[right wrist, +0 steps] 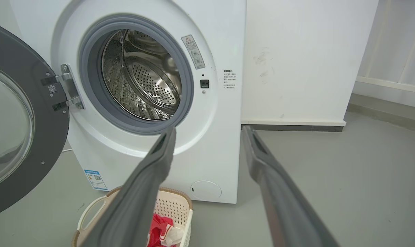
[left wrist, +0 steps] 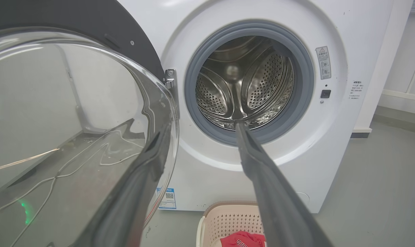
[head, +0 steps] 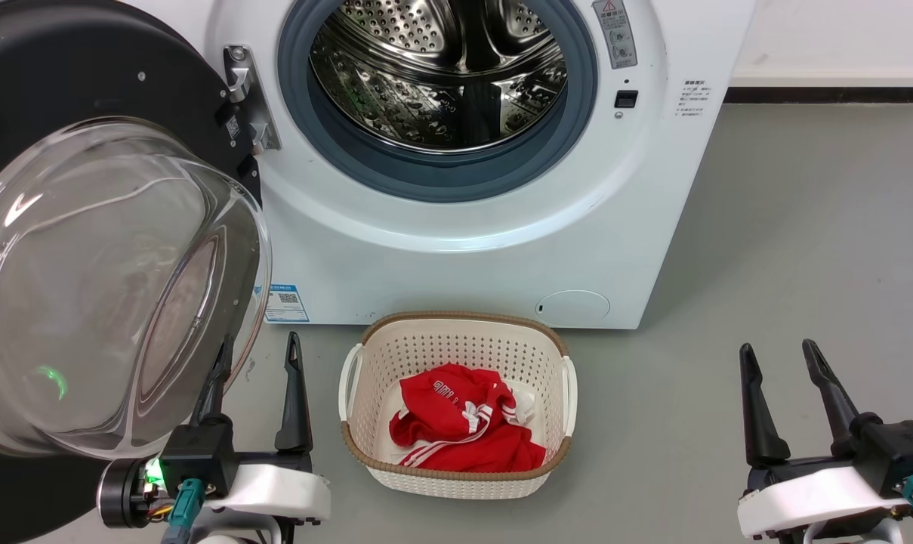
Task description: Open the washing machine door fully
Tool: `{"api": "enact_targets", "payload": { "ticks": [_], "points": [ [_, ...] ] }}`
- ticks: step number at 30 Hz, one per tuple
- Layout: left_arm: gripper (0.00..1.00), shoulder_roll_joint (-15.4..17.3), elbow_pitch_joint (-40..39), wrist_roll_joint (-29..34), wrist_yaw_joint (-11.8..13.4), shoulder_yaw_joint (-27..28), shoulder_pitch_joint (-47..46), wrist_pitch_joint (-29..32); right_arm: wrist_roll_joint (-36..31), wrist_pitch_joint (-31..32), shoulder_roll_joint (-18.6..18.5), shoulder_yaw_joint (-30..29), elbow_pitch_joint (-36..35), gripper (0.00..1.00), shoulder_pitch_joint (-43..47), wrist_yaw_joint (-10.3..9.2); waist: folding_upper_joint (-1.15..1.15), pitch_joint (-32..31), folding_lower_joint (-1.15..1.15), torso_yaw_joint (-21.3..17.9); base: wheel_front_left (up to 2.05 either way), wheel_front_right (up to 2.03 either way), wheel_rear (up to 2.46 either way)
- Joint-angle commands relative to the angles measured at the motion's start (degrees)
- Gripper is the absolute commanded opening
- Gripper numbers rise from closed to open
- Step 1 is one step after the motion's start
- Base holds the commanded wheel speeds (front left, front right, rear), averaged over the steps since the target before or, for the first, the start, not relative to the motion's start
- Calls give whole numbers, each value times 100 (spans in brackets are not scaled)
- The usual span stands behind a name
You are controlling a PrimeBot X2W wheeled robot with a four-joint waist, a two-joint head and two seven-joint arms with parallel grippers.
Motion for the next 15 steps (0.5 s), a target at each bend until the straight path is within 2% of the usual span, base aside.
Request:
{"api": "enact_targets", "payload": {
  "ticks": [1, 11, 12, 15],
  "points": [
    [100, -6, 19, 29, -14, 15, 18, -14, 27, -2, 6, 8, 8, 100, 1, -4, 0, 7, 0, -3, 0, 0, 0],
    [100, -9, 45, 44, -49, 37, -33, -14, 99, -34, 6, 10, 45, 100, -40, -4, 0, 39, 0, -11, 0, 0, 0],
    [0, -2, 54, 14, -35, 20, 5, 0, 64, -7, 1, 6, 57, 0, 1, 0, 0, 39, 0, -11, 0, 0, 0],
    [0, -6, 224, -16, -35, 8, 87, 17, 74, 3, 3, 10, 219, 0, 90, 0, 0, 39, 0, -11, 0, 0, 0]
  ]
}}
